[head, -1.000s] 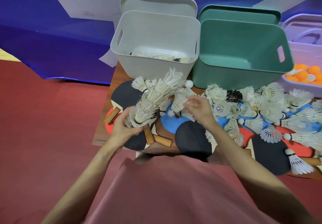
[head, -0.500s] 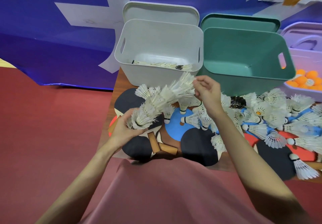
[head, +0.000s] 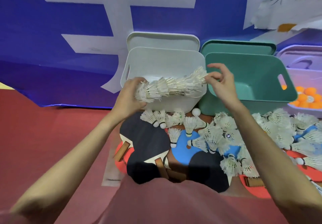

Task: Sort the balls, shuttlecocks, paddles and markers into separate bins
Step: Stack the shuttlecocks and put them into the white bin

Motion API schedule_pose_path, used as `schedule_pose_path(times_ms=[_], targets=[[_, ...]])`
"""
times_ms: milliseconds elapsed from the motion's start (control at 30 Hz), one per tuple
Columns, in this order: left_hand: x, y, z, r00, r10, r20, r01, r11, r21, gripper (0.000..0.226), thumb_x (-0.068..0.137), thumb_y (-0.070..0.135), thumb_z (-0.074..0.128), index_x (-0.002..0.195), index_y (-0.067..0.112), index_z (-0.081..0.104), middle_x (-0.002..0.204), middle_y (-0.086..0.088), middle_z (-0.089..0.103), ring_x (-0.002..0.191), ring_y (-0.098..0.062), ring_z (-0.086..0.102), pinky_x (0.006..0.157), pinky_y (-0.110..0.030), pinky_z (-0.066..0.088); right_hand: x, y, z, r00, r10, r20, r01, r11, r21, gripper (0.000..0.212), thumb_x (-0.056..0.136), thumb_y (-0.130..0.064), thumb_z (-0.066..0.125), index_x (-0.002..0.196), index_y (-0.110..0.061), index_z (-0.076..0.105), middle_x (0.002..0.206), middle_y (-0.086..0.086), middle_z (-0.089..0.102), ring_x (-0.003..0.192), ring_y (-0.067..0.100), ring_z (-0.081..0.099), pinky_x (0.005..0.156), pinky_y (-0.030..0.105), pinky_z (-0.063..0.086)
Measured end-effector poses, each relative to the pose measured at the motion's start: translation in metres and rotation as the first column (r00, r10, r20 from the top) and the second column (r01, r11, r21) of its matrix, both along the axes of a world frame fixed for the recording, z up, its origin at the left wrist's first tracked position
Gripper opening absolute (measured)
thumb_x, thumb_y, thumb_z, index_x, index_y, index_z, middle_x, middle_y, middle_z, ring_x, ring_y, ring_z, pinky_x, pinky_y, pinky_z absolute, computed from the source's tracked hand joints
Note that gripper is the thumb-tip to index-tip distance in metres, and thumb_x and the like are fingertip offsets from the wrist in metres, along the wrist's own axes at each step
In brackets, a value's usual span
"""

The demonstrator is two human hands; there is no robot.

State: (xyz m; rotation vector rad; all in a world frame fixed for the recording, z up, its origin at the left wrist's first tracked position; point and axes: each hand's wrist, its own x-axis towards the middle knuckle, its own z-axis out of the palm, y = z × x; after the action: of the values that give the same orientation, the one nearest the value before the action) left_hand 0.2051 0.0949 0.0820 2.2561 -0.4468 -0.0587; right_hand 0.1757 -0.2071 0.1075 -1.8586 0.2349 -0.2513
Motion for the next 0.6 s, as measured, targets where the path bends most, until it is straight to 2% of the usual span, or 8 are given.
schedule_pose_path(times_ms=[100, 233, 300, 400, 500, 600], targets=[[0.057, -0.02, 0.009, 0.997, -0.066, 0.041, 0.062, 0.994, 0.088, 0.063, 0.062, 0.007, 0.073, 0.121, 0.013, 0.051, 0.119, -0.012, 0.051, 0.113, -0.024, 0.044, 0.086, -0.026, 0.035, 0.044, -0.005, -0.001, 0.992, -0.115, 0.046, 0.118, 0.991, -0.056, 0.03, 0.082, 0.007, 0.05, 0.107, -0.007, 0.058, 0.064, -0.002, 0.055, 0.057, -0.002, 0.051, 0.063, 0.017, 0.042], [0.123, -0.04, -0.017, 0.996, -0.059, -0.066, 0.074, 0.966, 0.246, 0.063, 0.066, 0.0, 0.072, 0.123, 0.014, 0.051, 0.118, -0.012, 0.049, 0.109, -0.027, 0.047, 0.082, -0.025, 0.036, 0.09, 0.0, -0.025, 0.976, -0.213, -0.055, 0.205, 0.971, -0.122, 0.028, 0.084, 0.006, 0.044, 0.098, -0.015, 0.057, 0.067, -0.003, 0.052, 0.05, 0.0, 0.043, 0.052, 0.018, 0.036], [0.149, -0.047, -0.035, 0.993, -0.055, -0.108, 0.089, 0.937, 0.339, 0.064, 0.066, 0.001, 0.073, 0.125, 0.016, 0.051, 0.118, -0.016, 0.051, 0.108, -0.034, 0.052, 0.089, -0.033, 0.042, 0.106, 0.006, -0.041, 0.959, -0.258, -0.117, 0.236, 0.955, -0.177, 0.028, 0.085, 0.004, 0.042, 0.099, -0.015, 0.057, 0.073, -0.003, 0.053, 0.059, 0.007, 0.047, 0.059, 0.025, 0.039], [0.176, -0.055, -0.059, 0.99, -0.025, -0.139, 0.085, 0.891, 0.447, 0.064, 0.071, 0.004, 0.072, 0.13, 0.017, 0.049, 0.119, -0.018, 0.05, 0.108, -0.036, 0.052, 0.094, -0.041, 0.044, 0.123, 0.017, -0.053, 0.927, -0.316, -0.204, 0.225, 0.9, -0.373, 0.032, 0.087, 0.001, 0.04, 0.114, -0.012, 0.051, 0.088, 0.003, 0.056, 0.082, 0.019, 0.052, 0.075, 0.033, 0.042], [0.191, -0.063, -0.082, 0.986, -0.041, -0.161, 0.112, 0.881, 0.46, 0.06, 0.076, 0.0, 0.064, 0.132, 0.015, 0.047, 0.118, -0.021, 0.046, 0.108, -0.037, 0.051, 0.096, -0.043, 0.044, 0.139, 0.026, -0.057, 0.911, -0.292, -0.291, 0.104, 0.846, -0.523, 0.043, 0.085, 0.006, 0.042, 0.124, -0.011, 0.042, 0.103, 0.011, 0.056, 0.095, 0.029, 0.053, 0.077, 0.034, 0.039], [0.204, -0.065, -0.105, 0.982, -0.036, -0.184, 0.121, 0.874, 0.472, 0.056, 0.077, -0.002, 0.06, 0.129, 0.014, 0.049, 0.12, -0.02, 0.041, 0.105, -0.036, 0.052, 0.095, -0.044, 0.047, 0.154, 0.03, -0.072, 0.88, -0.269, -0.391, -0.006, 0.818, -0.575, 0.045, 0.083, 0.008, 0.042, 0.125, -0.008, 0.038, 0.111, 0.017, 0.056, 0.102, 0.036, 0.054, 0.075, 0.035, 0.036]])
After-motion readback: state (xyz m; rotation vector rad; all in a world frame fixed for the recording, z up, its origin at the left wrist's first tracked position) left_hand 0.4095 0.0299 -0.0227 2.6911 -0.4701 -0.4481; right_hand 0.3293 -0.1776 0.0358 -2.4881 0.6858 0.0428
